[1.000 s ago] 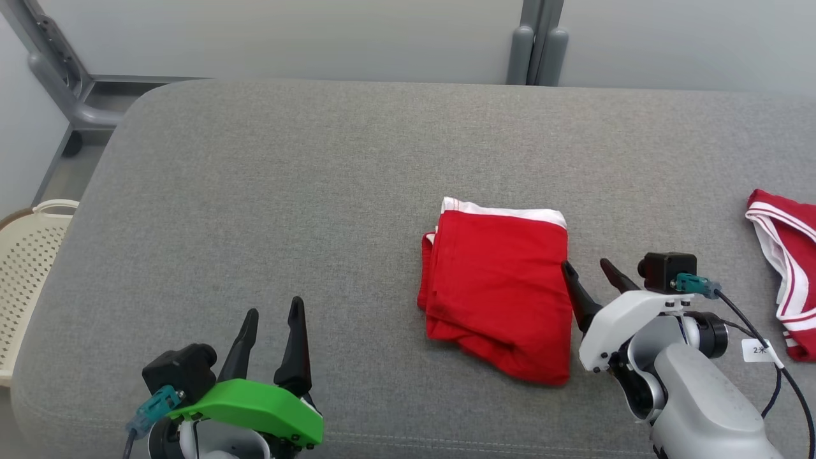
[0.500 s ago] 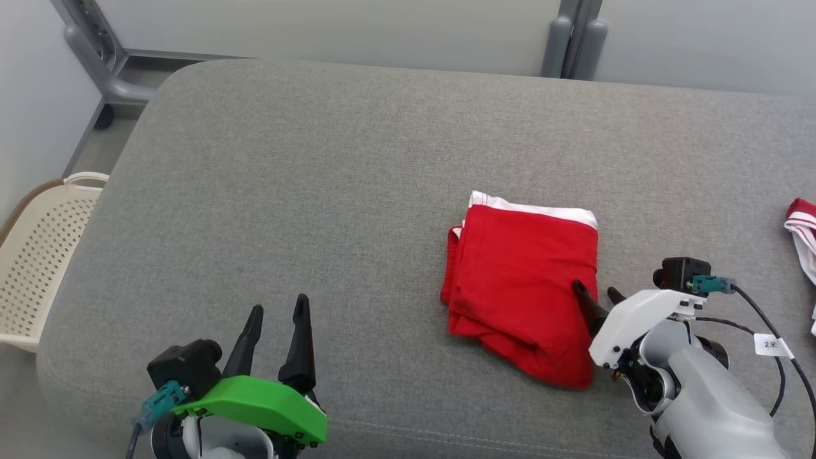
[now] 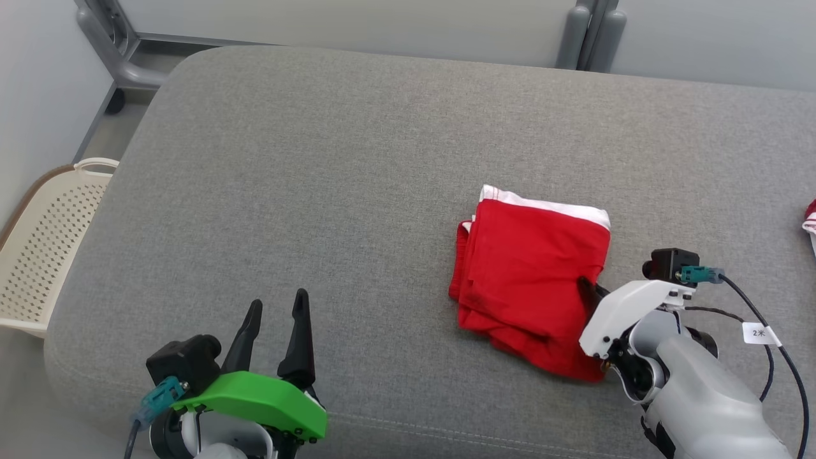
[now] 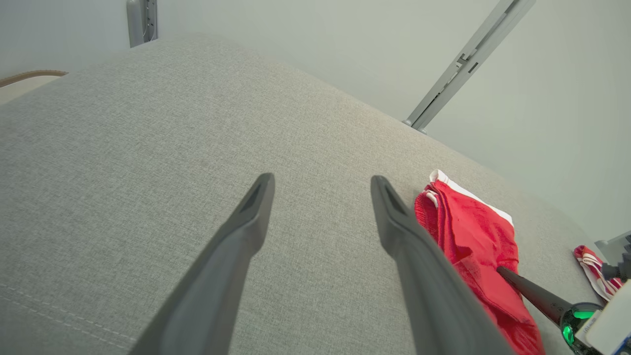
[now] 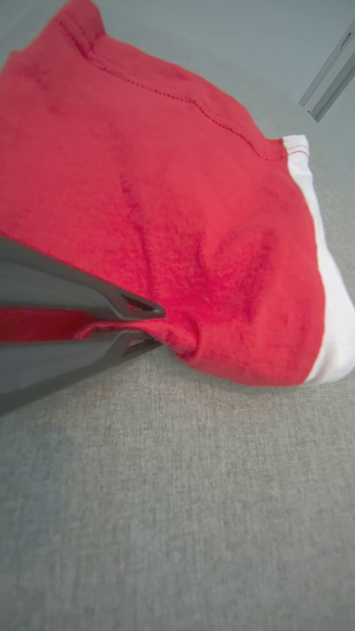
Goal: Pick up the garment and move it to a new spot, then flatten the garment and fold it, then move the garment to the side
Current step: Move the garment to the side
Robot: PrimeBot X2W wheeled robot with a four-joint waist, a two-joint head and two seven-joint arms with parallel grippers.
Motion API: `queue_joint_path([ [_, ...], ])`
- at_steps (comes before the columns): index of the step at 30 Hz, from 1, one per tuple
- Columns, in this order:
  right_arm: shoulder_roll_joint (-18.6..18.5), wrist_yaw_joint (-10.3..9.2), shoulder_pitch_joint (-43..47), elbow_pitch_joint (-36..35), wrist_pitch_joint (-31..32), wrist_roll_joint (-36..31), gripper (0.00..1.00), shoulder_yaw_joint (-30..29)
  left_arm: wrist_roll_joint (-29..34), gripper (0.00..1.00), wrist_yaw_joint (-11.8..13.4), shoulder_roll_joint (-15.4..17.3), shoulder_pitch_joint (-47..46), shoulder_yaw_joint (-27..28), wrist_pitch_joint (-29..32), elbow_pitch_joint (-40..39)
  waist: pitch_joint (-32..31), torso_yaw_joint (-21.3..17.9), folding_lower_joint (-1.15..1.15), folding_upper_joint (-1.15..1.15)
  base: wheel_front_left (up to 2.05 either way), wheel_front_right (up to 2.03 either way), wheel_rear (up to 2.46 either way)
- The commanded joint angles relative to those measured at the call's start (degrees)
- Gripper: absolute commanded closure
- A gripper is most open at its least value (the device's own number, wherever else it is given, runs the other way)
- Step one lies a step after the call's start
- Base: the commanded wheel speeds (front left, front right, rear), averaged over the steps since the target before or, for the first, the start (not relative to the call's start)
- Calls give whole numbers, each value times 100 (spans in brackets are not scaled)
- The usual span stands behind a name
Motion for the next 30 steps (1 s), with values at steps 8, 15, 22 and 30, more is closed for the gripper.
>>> queue_joint_path([
  [8,-355,-1,-264,-175,-217,118,100,567,85,0,32,8,-58,-18,10,-83,-25,-473,0,0,0,0,0],
  [15,-737,-1,-409,-216,-265,185,100,776,123,0,-7,-80,-160,-94,24,-66,-64,-1181,0,0,0,0,0],
  [22,-995,-1,-541,-263,-255,265,100,859,140,0,-51,-157,-251,-131,22,-3,-69,-1962,0,0,0,0,0],
  [30,-1110,-1,-687,-335,-237,288,100,921,151,0,-105,-211,-337,-123,0,56,27,-2623,0,0,0,0,0],
])
